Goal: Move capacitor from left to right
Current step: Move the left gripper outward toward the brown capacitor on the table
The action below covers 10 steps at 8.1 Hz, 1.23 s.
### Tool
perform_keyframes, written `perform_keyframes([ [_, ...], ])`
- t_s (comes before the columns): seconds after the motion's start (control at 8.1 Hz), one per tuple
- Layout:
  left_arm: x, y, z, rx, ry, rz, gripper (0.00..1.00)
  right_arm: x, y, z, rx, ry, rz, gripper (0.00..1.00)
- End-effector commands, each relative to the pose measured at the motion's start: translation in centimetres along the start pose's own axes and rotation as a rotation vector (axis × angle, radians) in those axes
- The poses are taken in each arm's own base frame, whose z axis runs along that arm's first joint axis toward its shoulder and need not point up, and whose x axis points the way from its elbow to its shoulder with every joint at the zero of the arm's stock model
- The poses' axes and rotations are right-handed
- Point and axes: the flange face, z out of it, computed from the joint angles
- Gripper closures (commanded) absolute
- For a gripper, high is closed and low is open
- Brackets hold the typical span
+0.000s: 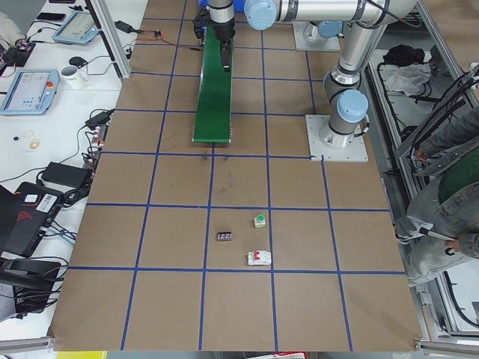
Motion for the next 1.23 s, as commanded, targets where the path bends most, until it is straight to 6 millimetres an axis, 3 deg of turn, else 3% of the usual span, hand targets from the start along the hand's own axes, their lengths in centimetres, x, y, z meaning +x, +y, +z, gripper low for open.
perform_keyframes([
  [0.0,0.0,-0.2,0.2,0.000,0.002,0.000,0.00,0.0,0.0,0.0,0.001,0.000,-0.001,0.00],
  [0.25,-0.7,-0.8,0.9,-0.005,-0.039,0.018,0.00,0.0,0.0,0.0,0.002,0.000,-0.002,0.00],
  [0.37,-3.3,-3.3,3.1,0.018,-0.119,-0.009,0.00,0.0,0.0,0.0,0.001,0.000,-0.002,0.00],
  [0.49,-7.7,-4.9,4.9,0.078,-0.131,-0.074,0.00,0.0,0.0,0.0,0.002,0.000,-0.002,0.00],
  [0.62,-13.2,-4.9,6.2,0.109,-0.144,-0.060,0.00,0.0,0.0,0.0,0.001,0.000,-0.002,0.00],
  [0.86,-22.9,-3.8,6.4,0.162,-0.205,0.023,0.00,0.0,0.0,0.0,0.001,0.000,-0.002,0.00],
  [0.99,-27.0,-2.5,7.3,0.141,-0.209,0.042,0.00,0.0,0.0,0.0,0.002,-0.001,-0.002,0.00],
  [1.11,-31.0,-0.9,9.4,0.097,-0.190,0.048,0.00,0.0,0.0,0.0,0.002,0.000,-0.002,0.00],
])
